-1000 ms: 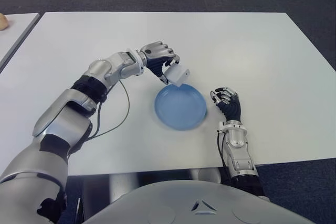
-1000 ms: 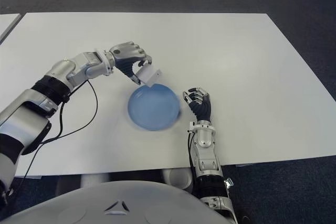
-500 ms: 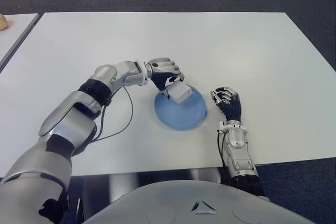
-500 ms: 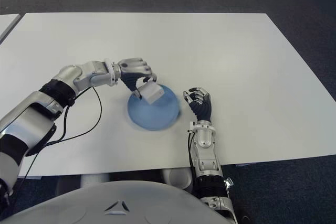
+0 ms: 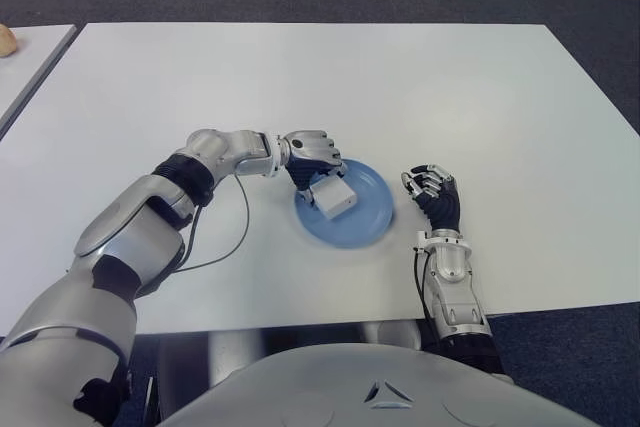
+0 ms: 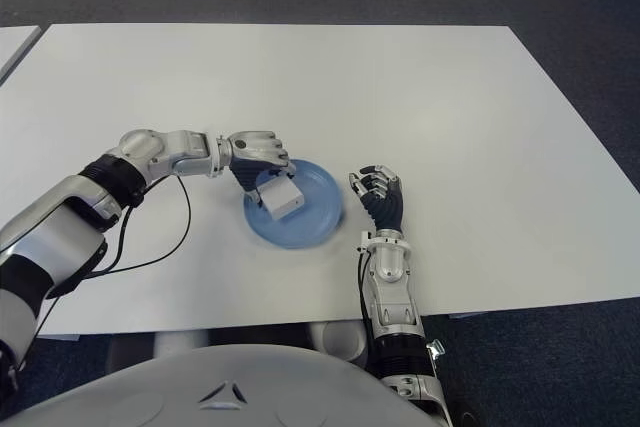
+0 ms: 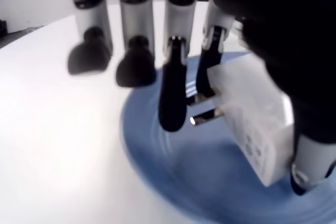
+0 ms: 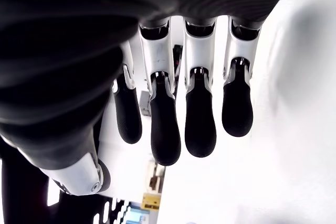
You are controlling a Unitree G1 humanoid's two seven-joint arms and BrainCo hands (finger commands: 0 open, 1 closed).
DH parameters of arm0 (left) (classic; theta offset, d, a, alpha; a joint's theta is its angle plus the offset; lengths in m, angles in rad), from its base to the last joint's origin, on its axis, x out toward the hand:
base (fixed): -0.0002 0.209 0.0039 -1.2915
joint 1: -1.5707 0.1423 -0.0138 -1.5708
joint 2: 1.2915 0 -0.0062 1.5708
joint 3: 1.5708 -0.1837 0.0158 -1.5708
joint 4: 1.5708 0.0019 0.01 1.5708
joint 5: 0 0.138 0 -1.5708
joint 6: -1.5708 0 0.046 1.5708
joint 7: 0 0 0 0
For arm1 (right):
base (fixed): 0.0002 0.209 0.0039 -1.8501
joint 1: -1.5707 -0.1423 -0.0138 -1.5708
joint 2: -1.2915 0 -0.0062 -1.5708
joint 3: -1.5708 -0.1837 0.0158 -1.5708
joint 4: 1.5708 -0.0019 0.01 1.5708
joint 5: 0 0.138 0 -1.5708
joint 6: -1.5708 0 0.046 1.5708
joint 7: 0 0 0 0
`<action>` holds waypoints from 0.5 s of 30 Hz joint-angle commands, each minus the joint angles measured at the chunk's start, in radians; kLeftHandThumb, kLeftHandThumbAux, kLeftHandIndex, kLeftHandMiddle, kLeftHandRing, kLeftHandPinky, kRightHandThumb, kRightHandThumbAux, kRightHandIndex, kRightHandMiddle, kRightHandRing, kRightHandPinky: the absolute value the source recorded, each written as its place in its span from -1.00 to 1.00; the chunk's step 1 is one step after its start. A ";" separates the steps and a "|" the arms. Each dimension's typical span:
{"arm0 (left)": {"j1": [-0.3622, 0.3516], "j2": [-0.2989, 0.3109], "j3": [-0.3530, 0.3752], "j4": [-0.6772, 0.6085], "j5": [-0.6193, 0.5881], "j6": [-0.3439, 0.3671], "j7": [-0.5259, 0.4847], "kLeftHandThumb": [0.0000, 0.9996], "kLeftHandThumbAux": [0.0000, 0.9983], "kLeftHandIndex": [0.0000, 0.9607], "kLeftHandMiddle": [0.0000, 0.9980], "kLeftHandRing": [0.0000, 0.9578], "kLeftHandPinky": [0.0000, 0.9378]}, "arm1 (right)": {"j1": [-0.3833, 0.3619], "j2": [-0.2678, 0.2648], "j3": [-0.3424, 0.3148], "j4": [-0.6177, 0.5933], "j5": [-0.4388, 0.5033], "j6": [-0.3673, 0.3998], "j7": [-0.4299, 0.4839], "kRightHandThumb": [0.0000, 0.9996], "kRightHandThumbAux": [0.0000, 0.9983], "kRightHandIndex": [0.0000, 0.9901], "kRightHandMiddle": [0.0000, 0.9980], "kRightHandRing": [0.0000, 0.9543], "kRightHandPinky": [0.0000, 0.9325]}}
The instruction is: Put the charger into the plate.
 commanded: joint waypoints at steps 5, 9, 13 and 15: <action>-0.035 0.009 -0.095 0.046 0.136 0.011 0.178 0.59 0.25 -0.22 -0.05 0.11 0.04 | 0.003 0.001 -0.003 0.005 0.001 -0.003 0.001 0.41 0.46 -0.13 0.26 0.33 0.34; -0.055 0.017 -0.110 0.017 0.150 0.002 0.178 0.15 0.05 -0.56 -0.38 -0.36 -0.39 | 0.002 0.002 -0.003 0.006 0.001 -0.005 0.000 0.41 0.46 -0.13 0.25 0.32 0.33; -0.064 0.033 -0.118 -0.029 0.164 -0.009 0.171 -0.32 0.02 -0.84 -0.74 -0.77 -0.82 | 0.001 0.002 -0.003 0.010 0.002 -0.006 -0.001 0.41 0.46 -0.13 0.25 0.32 0.34; -0.065 0.033 -0.125 -0.024 0.172 -0.007 0.180 -0.43 0.00 -0.91 -0.85 -0.87 -0.90 | 0.000 0.002 -0.004 0.012 0.002 -0.007 -0.001 0.41 0.46 -0.13 0.25 0.32 0.34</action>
